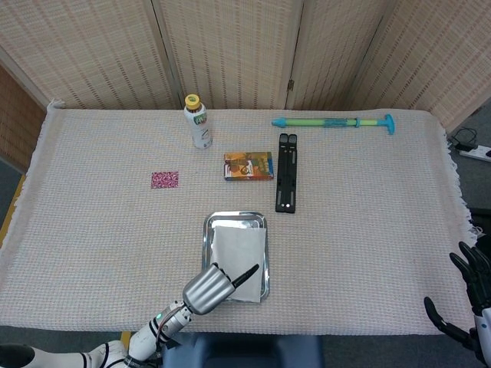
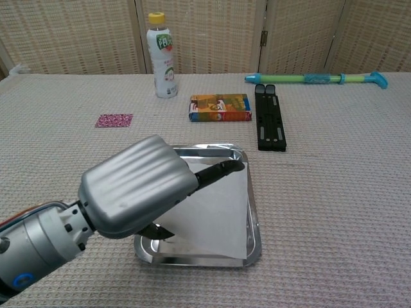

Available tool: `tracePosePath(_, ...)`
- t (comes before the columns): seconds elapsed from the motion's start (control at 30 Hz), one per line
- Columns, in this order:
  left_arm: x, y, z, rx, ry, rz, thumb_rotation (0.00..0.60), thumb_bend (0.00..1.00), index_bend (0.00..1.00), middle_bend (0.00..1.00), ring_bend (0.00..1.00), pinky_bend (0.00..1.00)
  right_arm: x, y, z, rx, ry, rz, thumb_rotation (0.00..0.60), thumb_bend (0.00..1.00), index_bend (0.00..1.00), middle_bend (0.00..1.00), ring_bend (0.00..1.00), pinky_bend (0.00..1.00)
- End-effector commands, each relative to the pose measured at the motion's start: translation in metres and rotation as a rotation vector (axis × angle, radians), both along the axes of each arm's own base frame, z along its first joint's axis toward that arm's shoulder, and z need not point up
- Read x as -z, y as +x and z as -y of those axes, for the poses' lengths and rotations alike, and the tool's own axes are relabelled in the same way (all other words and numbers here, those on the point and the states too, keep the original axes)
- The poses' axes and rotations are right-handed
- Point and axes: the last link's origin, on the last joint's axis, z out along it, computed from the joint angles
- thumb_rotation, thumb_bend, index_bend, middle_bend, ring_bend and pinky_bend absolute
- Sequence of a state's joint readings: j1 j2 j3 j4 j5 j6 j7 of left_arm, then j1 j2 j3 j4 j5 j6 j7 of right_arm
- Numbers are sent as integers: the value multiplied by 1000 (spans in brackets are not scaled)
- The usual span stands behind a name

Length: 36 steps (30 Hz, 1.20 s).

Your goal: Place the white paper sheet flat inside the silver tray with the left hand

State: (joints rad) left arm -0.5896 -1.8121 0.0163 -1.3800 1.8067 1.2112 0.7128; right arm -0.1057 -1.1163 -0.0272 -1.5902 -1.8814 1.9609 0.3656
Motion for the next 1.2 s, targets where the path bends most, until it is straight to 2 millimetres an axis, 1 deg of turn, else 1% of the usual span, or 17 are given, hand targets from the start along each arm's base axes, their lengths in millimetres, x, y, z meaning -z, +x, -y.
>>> tracePosePath(0.03,10,-4,-2,9,11,-76,600,94,129,1000,1000,1000,1,1,0,-2,7,-2,600,428,0,0,0,0)
tracePosePath(0.1,16,-9,-6,-11,16,-130,600,93,114,1000,1000,1000,1,0,0,0,6,-3,600,429,0,0,0,0)
tracePosePath(0.17,17,-9,-9,-19,23,-150,600,91,103,1000,1000,1000,0,0,0,1,3,-1,600,428,0,0,0,0)
tracePosePath(0.37,8,-5,-16,-4,41,-138,600,90,105,1000,1000,1000,-3,-1,0,-1,-8,7,600,429,0,0,0,0)
tracePosePath(0.5,5,-4,-10,-40,-28,-155,600,55,106,1000,1000,1000,-3,-1,1,1,-10,3,600,429,0,0,0,0)
tracePosePath(0.63,0,1,-7,-45,-43,-181,600,38,105,1000,1000,1000,0,-1,3,8,6,2,600,428,0,0,0,0)
tracePosePath(0.83,-7,8,-7,-82,-65,-195,600,24,92,1000,1000,1000,1,1,0,0,-1,-4,600,428,0,0,0,0)
tracePosePath(1.03,-10,14,-6,-99,-90,-224,600,23,74,1000,1000,1000,0,0,0,0,-8,-3,600,428,0,0,0,0)
tracePosePath(1.2,-14,10,-11,-91,-61,-256,600,23,73,1000,1000,1000,-1,0,-1,-2,-14,-1,600,428,0,0,0,0)
